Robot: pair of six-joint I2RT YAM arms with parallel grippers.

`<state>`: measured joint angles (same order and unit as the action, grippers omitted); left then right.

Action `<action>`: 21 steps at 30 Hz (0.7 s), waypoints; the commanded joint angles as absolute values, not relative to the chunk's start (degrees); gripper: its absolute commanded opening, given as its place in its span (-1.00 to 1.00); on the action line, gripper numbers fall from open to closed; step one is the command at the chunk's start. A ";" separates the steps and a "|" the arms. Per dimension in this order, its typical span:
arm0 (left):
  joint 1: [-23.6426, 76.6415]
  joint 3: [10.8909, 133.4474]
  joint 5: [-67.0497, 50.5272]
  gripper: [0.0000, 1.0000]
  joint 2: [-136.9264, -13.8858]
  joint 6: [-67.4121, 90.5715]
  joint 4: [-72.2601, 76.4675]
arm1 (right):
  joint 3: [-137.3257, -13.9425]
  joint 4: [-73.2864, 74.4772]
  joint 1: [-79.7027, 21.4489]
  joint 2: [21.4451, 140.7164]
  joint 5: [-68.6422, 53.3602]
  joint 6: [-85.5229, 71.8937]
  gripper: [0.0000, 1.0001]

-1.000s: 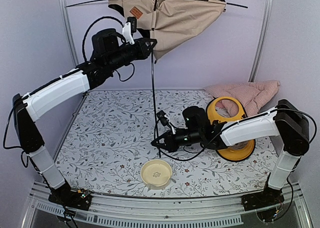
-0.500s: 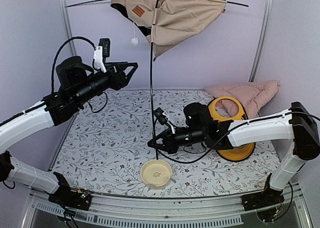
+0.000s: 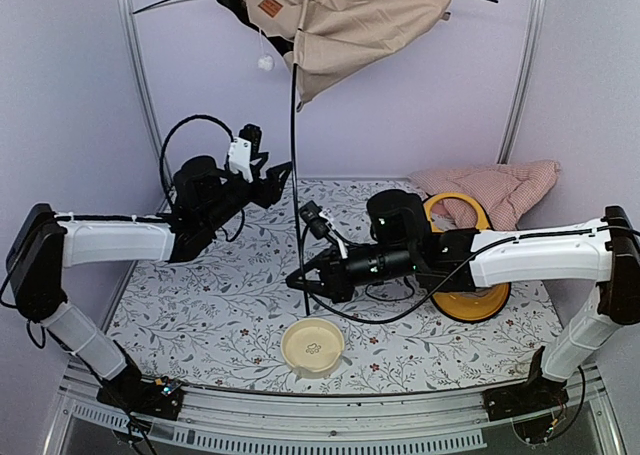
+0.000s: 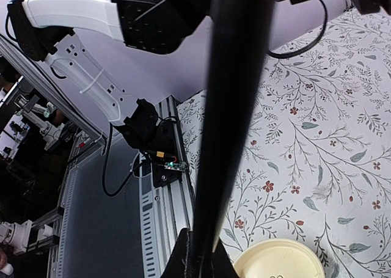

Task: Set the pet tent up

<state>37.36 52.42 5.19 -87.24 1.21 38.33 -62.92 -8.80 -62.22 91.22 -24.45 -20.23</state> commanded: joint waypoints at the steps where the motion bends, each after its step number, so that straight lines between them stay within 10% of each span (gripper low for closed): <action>1: 36.91 56.40 4.57 0.29 -92.75 -8.48 55.48 | -66.36 -8.96 -62.77 88.77 -22.46 -18.70 -1.00; 21: 33.58 69.31 -3.84 0.00 -106.76 -11.30 66.55 | -70.99 -4.84 -64.23 90.09 -20.77 -18.54 -1.00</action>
<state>34.76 66.78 -0.30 -106.06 -10.87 64.45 -66.89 -2.90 -64.03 91.13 -22.68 -20.08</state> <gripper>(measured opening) 0.519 0.052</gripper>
